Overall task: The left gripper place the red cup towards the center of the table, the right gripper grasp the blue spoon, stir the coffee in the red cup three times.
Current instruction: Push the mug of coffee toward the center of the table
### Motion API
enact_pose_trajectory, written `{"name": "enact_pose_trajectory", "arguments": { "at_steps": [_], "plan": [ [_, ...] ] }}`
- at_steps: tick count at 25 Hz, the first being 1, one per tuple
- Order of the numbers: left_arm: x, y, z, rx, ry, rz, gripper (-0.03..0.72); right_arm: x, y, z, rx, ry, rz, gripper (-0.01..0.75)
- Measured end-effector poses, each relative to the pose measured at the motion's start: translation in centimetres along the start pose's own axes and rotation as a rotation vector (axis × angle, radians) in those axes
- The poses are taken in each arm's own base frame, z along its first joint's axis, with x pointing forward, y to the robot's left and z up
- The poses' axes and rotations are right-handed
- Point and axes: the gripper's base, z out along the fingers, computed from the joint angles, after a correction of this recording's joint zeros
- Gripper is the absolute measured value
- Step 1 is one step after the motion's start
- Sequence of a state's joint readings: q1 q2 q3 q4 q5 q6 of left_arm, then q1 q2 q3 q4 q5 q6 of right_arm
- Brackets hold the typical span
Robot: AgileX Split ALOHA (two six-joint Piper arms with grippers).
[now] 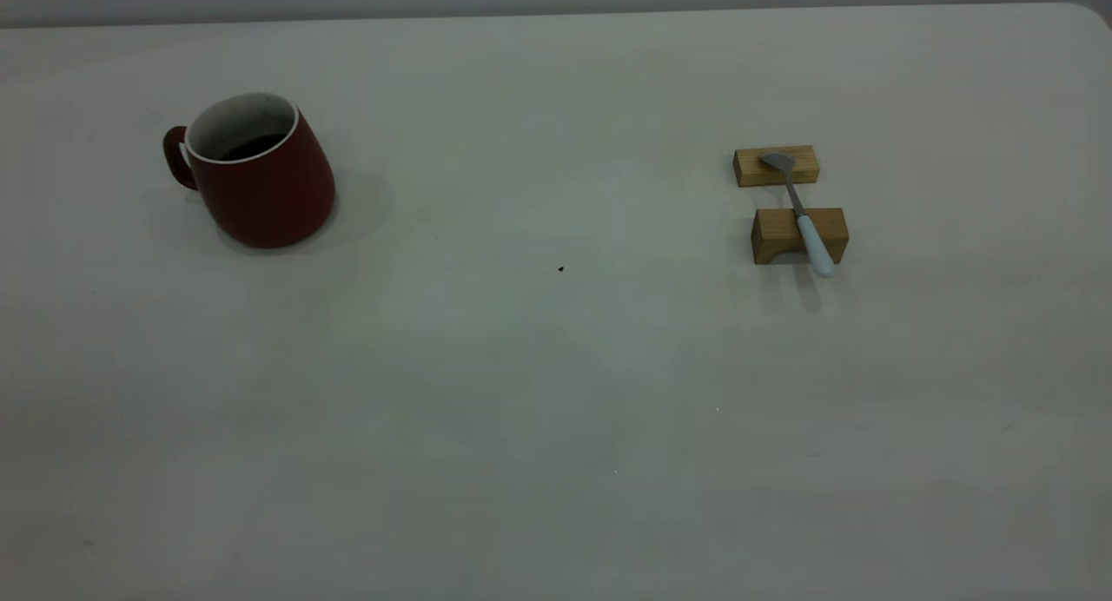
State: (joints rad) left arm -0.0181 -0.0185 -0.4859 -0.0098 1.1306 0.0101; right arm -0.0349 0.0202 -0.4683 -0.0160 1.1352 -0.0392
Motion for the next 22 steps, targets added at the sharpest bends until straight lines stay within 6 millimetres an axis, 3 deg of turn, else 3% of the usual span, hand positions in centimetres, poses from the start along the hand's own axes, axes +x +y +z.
{"name": "enact_pose_trajectory", "arguments": {
  "at_steps": [11,15,22],
  "plan": [
    [-0.4,0.2,-0.1,-0.019,-0.002,-0.031,0.557,0.0,0.0,0.0,0.0,0.0,0.0,0.24],
    [-3.4,0.3,0.9,-0.032,0.037,-0.056,0.557,0.0,0.0,0.0,0.0,0.0,0.0,0.24],
    [-9.7,-0.1,5.7,0.017,0.113,-0.075,0.556,0.0,0.0,0.0,0.0,0.0,0.0,0.24]
  ]
}}
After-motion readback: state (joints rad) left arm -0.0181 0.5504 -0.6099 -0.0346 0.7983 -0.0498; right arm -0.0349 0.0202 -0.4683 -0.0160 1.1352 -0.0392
